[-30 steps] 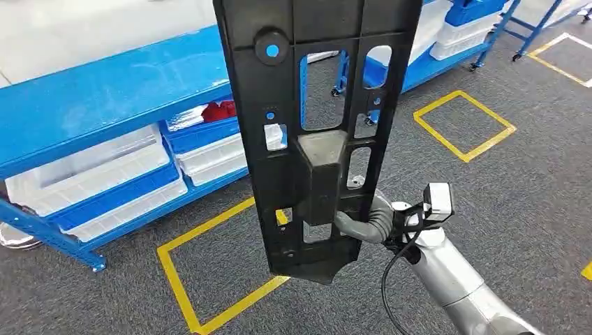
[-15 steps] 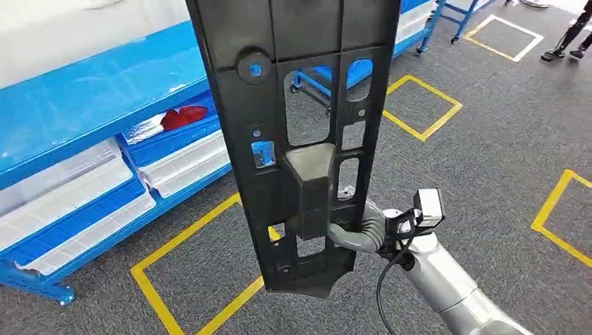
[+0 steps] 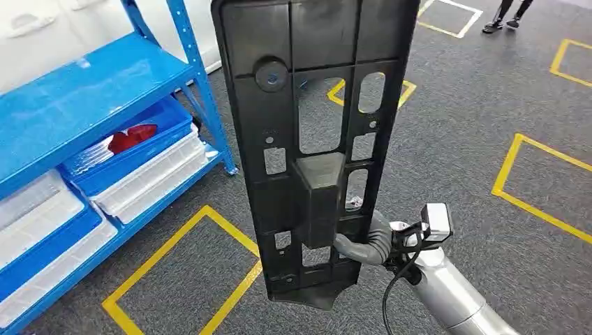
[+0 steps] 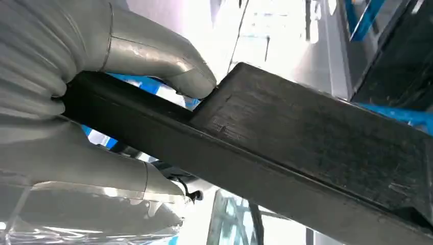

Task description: Take the parts from the cabinet and place them on the table.

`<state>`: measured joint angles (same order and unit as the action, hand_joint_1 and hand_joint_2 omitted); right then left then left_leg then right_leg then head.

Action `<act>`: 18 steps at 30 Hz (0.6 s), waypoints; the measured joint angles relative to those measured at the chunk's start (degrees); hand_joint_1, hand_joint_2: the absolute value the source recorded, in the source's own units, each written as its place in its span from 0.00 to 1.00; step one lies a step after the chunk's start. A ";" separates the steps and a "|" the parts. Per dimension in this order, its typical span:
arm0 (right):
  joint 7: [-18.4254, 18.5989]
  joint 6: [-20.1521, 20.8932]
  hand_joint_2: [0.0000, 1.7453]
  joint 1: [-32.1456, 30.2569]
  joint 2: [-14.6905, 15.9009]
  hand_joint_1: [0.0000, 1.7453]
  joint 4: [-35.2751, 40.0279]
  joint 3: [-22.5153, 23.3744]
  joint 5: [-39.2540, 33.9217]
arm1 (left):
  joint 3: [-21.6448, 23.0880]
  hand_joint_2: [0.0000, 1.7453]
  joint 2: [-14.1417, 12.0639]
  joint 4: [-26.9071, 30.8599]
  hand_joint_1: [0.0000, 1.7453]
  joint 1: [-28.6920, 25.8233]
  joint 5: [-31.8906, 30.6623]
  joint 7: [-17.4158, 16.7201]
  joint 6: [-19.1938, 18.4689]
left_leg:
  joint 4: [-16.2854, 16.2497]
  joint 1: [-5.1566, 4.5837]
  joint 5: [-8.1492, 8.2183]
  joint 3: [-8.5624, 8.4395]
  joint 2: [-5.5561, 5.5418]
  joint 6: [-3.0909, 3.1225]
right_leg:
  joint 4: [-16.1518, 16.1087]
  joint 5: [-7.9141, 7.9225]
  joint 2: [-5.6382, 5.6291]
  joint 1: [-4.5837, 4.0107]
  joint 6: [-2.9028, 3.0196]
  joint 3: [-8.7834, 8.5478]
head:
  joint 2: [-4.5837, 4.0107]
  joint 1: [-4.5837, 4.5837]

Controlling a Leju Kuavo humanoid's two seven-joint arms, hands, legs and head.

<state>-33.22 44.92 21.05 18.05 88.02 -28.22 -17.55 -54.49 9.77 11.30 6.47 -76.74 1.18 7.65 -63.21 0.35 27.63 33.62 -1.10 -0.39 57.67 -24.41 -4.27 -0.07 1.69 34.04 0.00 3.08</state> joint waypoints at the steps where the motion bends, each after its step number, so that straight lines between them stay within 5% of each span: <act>1: -0.07 -0.02 1.00 -0.17 0.02 1.00 0.24 0.09 0.00 | 0.02 1.00 -0.02 0.00 0.00 -0.12 -0.06 -0.09 -0.02 | 4.14 -0.13 -1.59 -1.65 -3.17 0.83 | 0.00 0.02 -0.68 0.24 -0.03 0.07 | 0.00 0.00; 2: -0.11 -0.04 1.00 -0.22 0.04 1.00 0.26 0.11 0.00 | 0.02 1.00 -0.09 0.00 0.00 -0.15 -0.09 -0.09 -0.02 | 5.66 0.15 -1.25 -2.12 -4.89 1.42 | 0.36 0.12 -1.35 -0.25 -0.38 0.40 | 0.00 -0.02; 3: -0.13 -0.13 1.00 -0.56 0.04 1.00 0.31 0.13 0.15 | 0.09 1.00 0.04 0.00 0.00 -0.09 -0.20 -0.13 -0.02 | 5.99 -0.06 -1.06 -2.17 -4.14 0.89 | 0.35 0.28 -1.98 0.48 -0.71 0.70 | 0.00 0.00; 5: -0.13 -0.48 1.00 -1.33 0.04 1.00 0.76 0.57 0.20 | 0.17 1.00 0.11 0.00 0.00 0.12 -0.22 -0.17 -0.09 | 6.26 -0.36 -1.16 -2.43 -3.18 1.09 | -0.02 0.64 -3.34 0.81 -1.50 0.96 | 0.00 0.00; 6: -0.13 -0.68 1.00 -1.53 0.04 1.00 1.05 0.83 0.22 | 0.24 1.00 0.29 0.00 0.00 0.18 -0.26 -0.20 -0.09 | 7.30 0.33 -1.73 -2.94 -2.36 1.26 | -0.09 0.72 -3.67 0.33 -1.85 0.95 | 0.00 0.00; 8: -0.22 -0.79 1.00 -1.74 0.04 1.00 1.51 1.29 0.33 | 0.26 1.00 0.31 0.00 0.00 0.12 -0.52 -0.37 -0.09 | 8.07 0.35 -2.06 -3.55 -0.77 1.59 | 4.16 -2.14 1.87 0.36 -2.03 3.03 | 0.00 0.00; 10: -0.22 -0.85 1.00 -2.16 -0.48 1.00 1.86 1.38 0.46 | 0.26 1.00 0.31 0.00 0.00 -0.08 -0.65 -0.39 -0.09 | 8.06 0.27 -1.88 -3.66 0.92 1.61 | 12.98 -5.94 3.47 0.91 -2.71 7.46 | 0.00 -0.02; 12: -0.20 -0.85 1.00 -2.95 -0.74 1.00 1.94 1.53 0.72 | 0.31 1.00 0.33 0.00 0.00 -0.11 -0.72 -0.42 -0.11 | 7.99 0.34 -1.61 -3.71 2.50 1.42 | 17.48 -6.40 3.89 1.67 -3.35 10.04 | 0.00 -0.02; 13: -0.15 -0.85 1.00 -3.20 -0.74 1.00 1.99 1.64 0.83 | 0.31 1.00 0.35 0.00 0.00 -0.12 -0.83 -0.42 -0.11 | 7.92 0.44 -1.40 -3.85 3.25 1.15 | 15.49 -4.73 4.12 2.08 -3.68 9.12 | 0.00 -0.02; 15: -0.13 -0.94 1.00 -3.28 -0.74 1.00 2.25 2.01 0.87 | 0.37 1.00 0.46 0.00 0.00 -0.07 -1.11 -0.42 -0.13 | 7.47 0.83 -0.75 -4.19 4.62 0.42 | 5.94 -0.03 5.63 2.66 -4.33 4.02 | 0.00 -0.02; 16: -0.13 -0.98 1.00 -3.31 -0.74 1.00 2.45 2.21 0.87 | 0.44 1.00 0.44 0.00 0.00 0.02 -1.25 -0.42 -0.22 | 6.97 0.66 -0.26 -4.35 5.07 -0.20 | 1.48 0.79 8.30 2.74 -4.69 1.72 | 0.00 -0.02; 17: -0.13 -1.03 1.00 -3.21 -0.74 1.00 2.60 2.32 0.89 | 0.55 1.00 0.35 0.00 0.00 0.15 -1.29 -0.41 -0.26 | 6.56 0.36 0.36 -3.95 5.47 -0.77 | 1.16 0.01 8.97 1.96 -3.84 1.58 | 0.00 0.00; 18: -0.15 -1.07 1.00 -3.45 -0.74 1.00 2.95 2.38 0.92 | 0.63 1.00 0.33 0.00 0.00 0.18 -1.33 -0.46 -0.31 | 6.75 0.36 0.53 -4.18 5.83 -1.06 | 1.36 -0.08 8.04 2.08 -2.89 1.74 | 0.00 0.00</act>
<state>-33.38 43.84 17.60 17.31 90.97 -25.84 -16.63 -53.86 10.10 11.30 6.65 -78.07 0.72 7.34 -56.46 0.71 28.16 29.44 4.73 -1.45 59.03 -24.49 3.77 2.01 -1.20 35.78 0.00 3.08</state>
